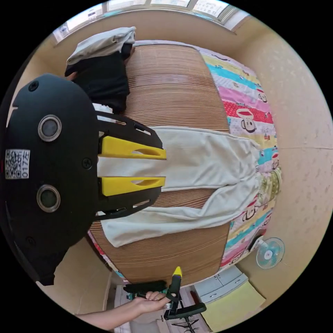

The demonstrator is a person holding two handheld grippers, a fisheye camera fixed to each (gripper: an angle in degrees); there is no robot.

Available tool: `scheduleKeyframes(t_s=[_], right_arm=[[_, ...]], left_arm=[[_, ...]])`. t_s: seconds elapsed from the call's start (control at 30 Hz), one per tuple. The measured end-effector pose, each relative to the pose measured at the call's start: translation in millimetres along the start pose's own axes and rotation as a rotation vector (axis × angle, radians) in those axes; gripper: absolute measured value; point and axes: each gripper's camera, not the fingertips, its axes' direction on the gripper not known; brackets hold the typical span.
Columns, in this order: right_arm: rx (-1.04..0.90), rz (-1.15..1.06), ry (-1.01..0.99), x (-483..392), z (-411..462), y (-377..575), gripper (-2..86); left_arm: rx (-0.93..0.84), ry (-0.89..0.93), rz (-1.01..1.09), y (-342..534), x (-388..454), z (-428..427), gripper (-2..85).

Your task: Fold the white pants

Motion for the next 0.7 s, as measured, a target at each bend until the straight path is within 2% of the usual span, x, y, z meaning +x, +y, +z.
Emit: scheduleKeyframes(t_s=[0.03,0.2,0.3,0.33,0.4,0.5,0.63,0.7], right_arm=[[-0.030,-0.002,0.027,4,11,4,2.9],[-0.246,-0.074,0.430,30,85,46,3.2],[-0.068,-0.072,0.511,49,58,100,2.3],[-0.058,-0.056,0.529,54,51,111,2.1],[-0.042,0.048,0.594,80,24,157,1.5],[-0.069,0.131,0.523,117,-12,195,1.2],[-0.161,0.292,0.447,152,-65,198,1.1],[-0.090,0.310,0.341,153,-105,202,1.4]], left_arm=[[-0.059,0.008,-0.039,15,-13,28,8.0],[-0.137,-0.006,-0.115,46,-52,84,7.9],[-0.228,0.001,-0.166,64,-68,120,7.9],[-0.119,-0.007,-0.178,77,-69,108,7.7],[-0.088,-0.036,-0.213,89,-68,102,7.1],[-0.131,-0.068,-0.187,102,-56,91,5.5],[-0.230,0.048,-0.196,126,-64,74,5.0],[-0.283,0.066,-0.201,133,-77,65,4.7]])
